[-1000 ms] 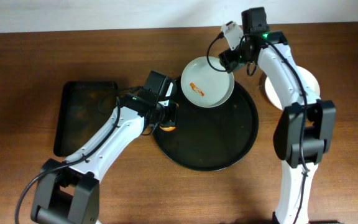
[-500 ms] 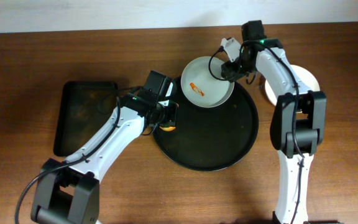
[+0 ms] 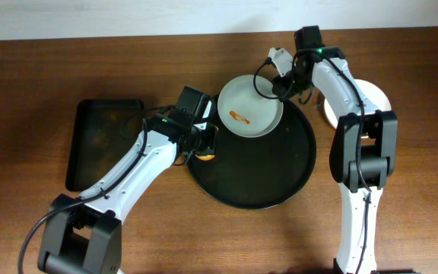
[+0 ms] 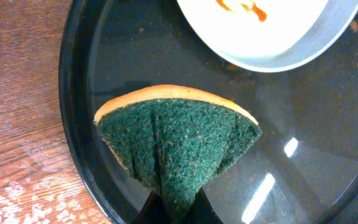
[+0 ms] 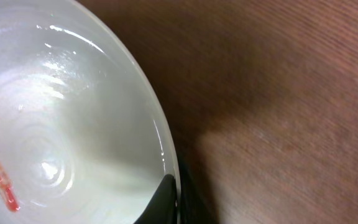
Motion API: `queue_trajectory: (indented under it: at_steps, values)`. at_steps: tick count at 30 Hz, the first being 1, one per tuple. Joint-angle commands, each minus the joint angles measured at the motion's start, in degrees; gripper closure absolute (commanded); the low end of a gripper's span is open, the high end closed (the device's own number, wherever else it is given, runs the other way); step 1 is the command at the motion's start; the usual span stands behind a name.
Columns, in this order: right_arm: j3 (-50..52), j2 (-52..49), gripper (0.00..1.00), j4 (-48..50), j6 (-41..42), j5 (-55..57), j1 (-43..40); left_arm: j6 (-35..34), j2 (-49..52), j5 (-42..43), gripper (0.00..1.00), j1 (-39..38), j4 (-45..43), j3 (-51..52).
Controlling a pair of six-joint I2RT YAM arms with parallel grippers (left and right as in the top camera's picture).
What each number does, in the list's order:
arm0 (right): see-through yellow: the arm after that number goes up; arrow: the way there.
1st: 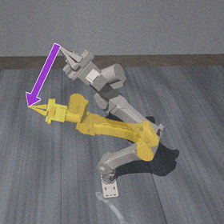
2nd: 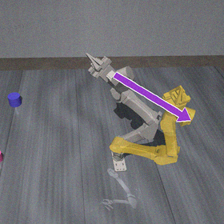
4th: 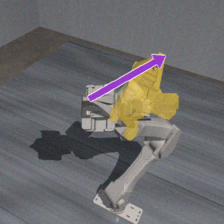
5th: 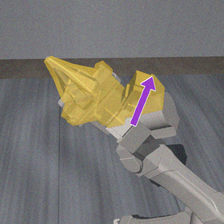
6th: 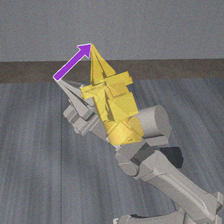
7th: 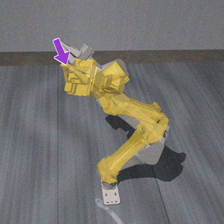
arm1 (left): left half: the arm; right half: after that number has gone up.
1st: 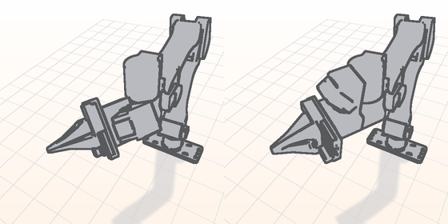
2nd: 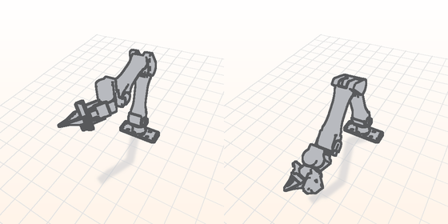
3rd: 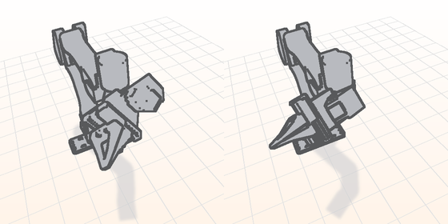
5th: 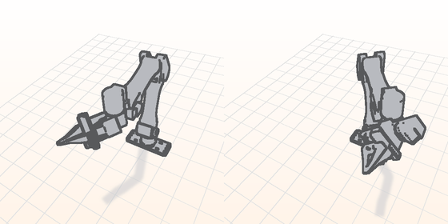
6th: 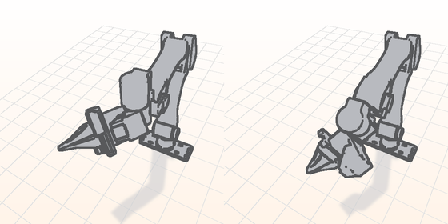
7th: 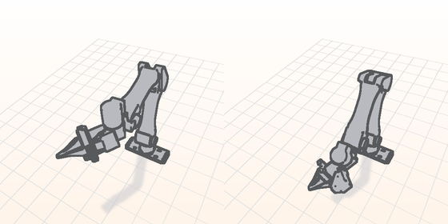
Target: Clean dirty plates on tray and stack at the side
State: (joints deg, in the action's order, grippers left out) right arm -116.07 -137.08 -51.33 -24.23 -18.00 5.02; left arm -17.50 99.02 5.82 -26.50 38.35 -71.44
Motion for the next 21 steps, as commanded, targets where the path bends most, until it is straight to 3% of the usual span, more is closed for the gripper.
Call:
queue_trajectory:
  at_steps: [1, 8, 13, 18, 21]
  values:
    - [-4.39, 5.70, 0.96, -4.74, 0.48, 4.79, -0.26, 0.44, 0.28, 0.63, 0.99, 0.04, 0.04, 0.17]
    - [-6.25, 11.56, 0.96, -20.09, 19.19, 23.34, -0.17, -0.42, 0.28, 0.66, 0.99, 0.04, -0.31, 0.17]
    - [-6.25, 12.44, 0.96, -29.70, 30.40, 25.79, -0.15, -4.42, 0.70, 0.68, 1.00, 0.02, -0.33, 0.20]
    - [-6.19, 12.44, 0.96, -34.99, 34.88, 25.73, 0.28, -5.16, 3.43, 0.83, 1.00, -1.27, -0.33, 0.22]
    - [-6.19, 12.66, 0.96, -37.33, 35.30, 25.09, 1.40, -1.64, 3.65, 0.39, 1.00, -0.04, 1.60, -0.35]
